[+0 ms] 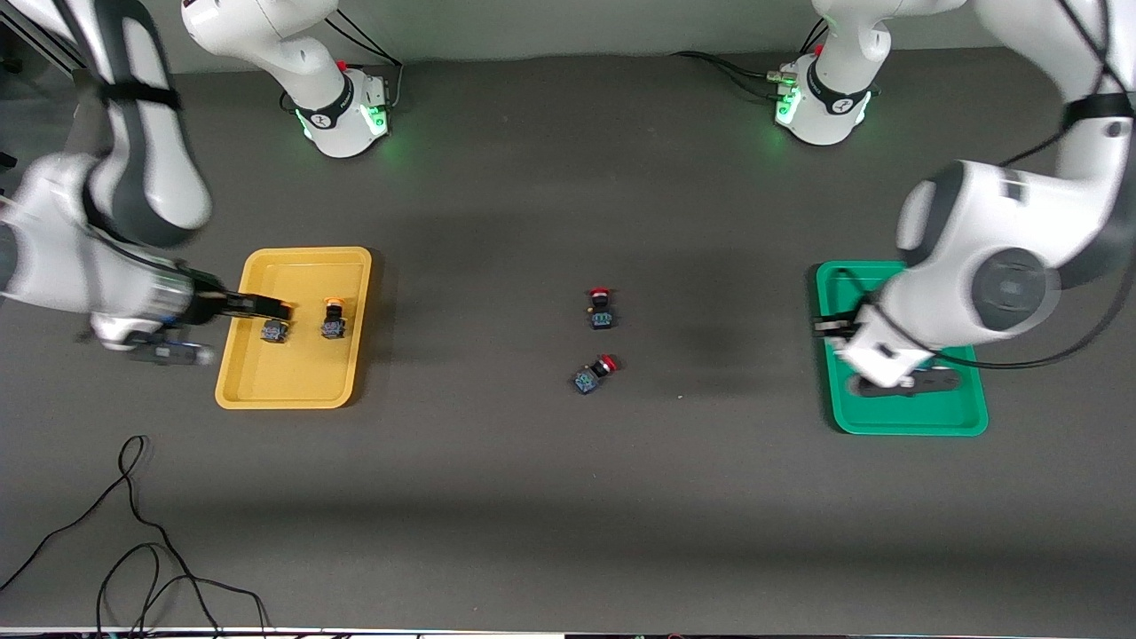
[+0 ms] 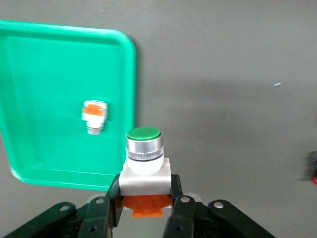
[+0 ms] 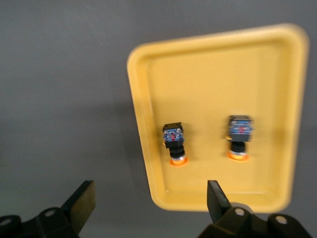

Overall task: Place green and yellow buttons in trays
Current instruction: 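Carry the black button into the yellow tray while the left gripper carries the white button, then open the right gripper and withdraw while the left gripper releases the white button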

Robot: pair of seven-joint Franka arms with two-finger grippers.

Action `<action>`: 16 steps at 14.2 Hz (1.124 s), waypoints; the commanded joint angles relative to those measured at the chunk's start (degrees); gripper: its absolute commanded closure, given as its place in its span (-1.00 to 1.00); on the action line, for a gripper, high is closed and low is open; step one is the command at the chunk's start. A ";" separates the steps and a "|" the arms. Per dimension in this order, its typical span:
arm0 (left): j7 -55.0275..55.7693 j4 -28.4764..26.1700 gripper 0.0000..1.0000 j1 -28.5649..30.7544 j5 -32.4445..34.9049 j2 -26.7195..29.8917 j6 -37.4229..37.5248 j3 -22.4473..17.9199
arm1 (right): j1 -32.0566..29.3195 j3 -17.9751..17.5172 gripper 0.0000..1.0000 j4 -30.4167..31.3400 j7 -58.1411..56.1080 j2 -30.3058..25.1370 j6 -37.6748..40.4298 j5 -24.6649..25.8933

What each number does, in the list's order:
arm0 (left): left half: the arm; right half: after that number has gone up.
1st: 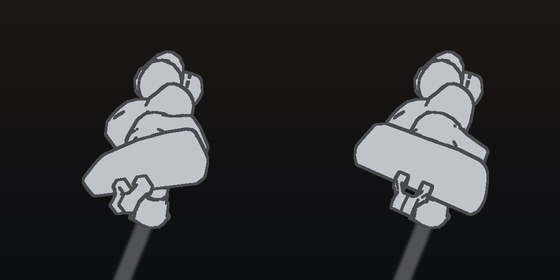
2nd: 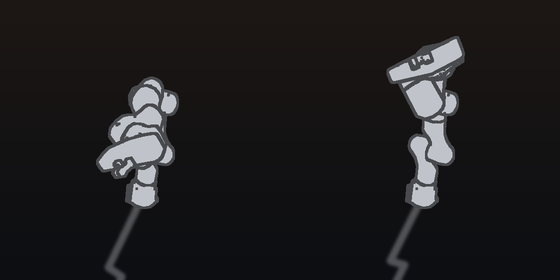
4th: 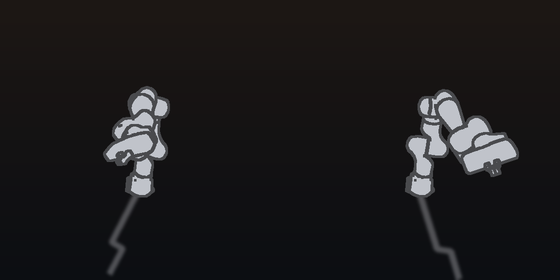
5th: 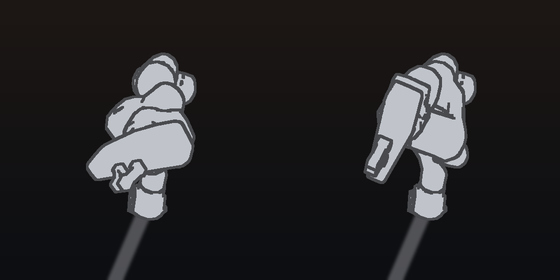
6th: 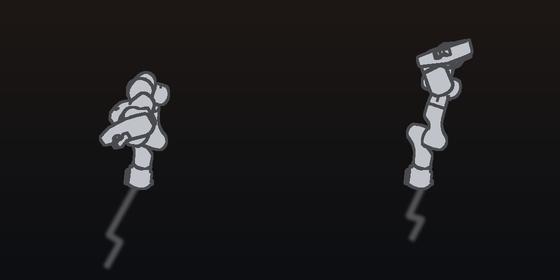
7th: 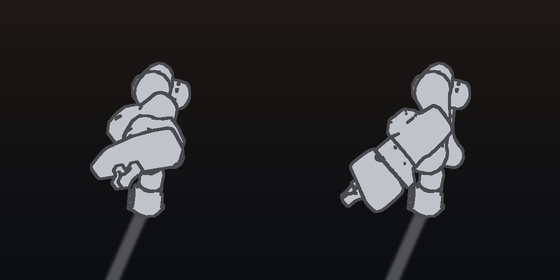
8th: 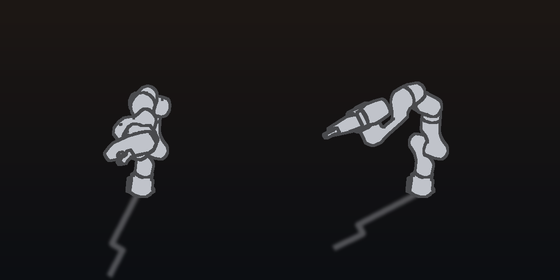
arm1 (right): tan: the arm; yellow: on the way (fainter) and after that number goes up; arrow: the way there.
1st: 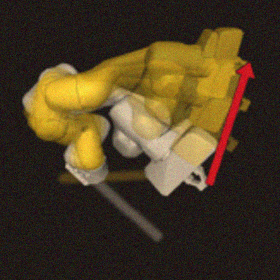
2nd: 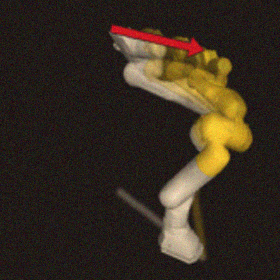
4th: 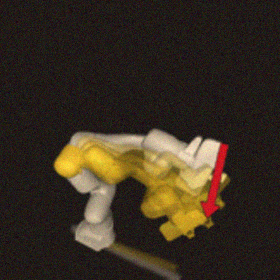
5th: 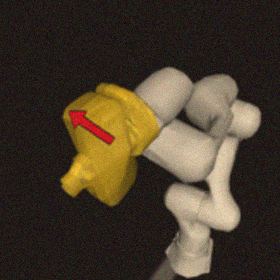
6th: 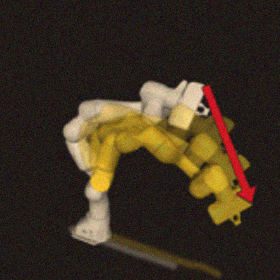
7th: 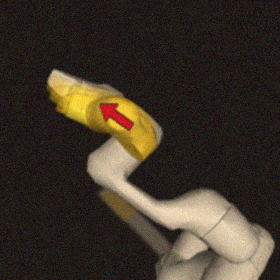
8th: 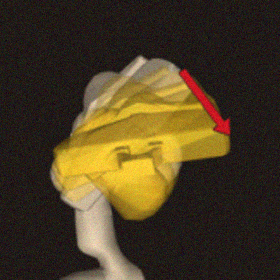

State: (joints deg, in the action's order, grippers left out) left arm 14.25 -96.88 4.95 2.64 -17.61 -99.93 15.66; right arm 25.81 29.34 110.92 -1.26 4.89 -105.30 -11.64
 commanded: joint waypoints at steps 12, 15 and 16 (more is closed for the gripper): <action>-24.62 -21.78 0.64 20.97 9.13 -8.04 -35.41 -0.19 | -19.37 -23.42 -1.00 -9.69 8.02 -9.10 10.47 9.96; -25.32 -21.08 -0.99 21.15 9.13 -8.23 -34.54 -0.19 | -18.43 -23.80 -1.00 -7.48 10.13 -9.99 8.53 10.32; -25.58 -20.81 -1.00 21.06 9.13 -7.79 -33.84 -0.19 | -18.43 -23.80 -1.00 -8.17 10.13 -9.46 8.53 10.32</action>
State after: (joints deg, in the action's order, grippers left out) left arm -10.19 -118.00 25.90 11.03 -27.12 -135.37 15.26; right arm 7.25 6.22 100.79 7.03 -2.92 -95.03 -2.88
